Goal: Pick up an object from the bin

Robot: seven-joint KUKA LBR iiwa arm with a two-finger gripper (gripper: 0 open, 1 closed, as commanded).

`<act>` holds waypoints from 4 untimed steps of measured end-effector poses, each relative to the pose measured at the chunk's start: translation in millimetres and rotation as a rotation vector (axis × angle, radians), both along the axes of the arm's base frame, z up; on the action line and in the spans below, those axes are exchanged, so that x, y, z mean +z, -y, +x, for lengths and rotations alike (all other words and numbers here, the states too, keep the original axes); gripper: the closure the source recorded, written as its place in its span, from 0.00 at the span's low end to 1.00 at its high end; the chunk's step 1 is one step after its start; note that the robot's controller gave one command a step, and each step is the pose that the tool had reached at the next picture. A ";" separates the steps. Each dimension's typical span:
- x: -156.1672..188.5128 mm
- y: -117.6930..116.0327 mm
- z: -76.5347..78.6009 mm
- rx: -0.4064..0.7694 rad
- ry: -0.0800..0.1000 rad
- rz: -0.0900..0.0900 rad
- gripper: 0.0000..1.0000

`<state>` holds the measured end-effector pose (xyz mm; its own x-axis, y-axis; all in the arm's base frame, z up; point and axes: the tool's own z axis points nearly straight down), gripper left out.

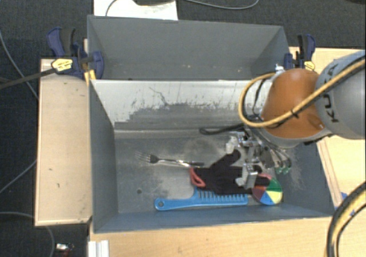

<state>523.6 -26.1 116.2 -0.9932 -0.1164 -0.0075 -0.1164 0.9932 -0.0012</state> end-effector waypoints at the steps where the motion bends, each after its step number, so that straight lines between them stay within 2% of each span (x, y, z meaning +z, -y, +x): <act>1: -3.7 -43.6 -0.1 0.079 0.009 -0.003 0.00; 2: -11.7 -39.9 12.3 0.348 0.005 -0.004 0.00; 3: -34.7 -29.0 16.1 0.089 0.008 -0.001 0.00; 4: -44.7 -36.5 9.8 0.141 0.008 -0.002 1.00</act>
Offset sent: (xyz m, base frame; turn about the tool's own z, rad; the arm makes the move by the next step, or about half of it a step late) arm 0.0170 0.0386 -0.0162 -0.4196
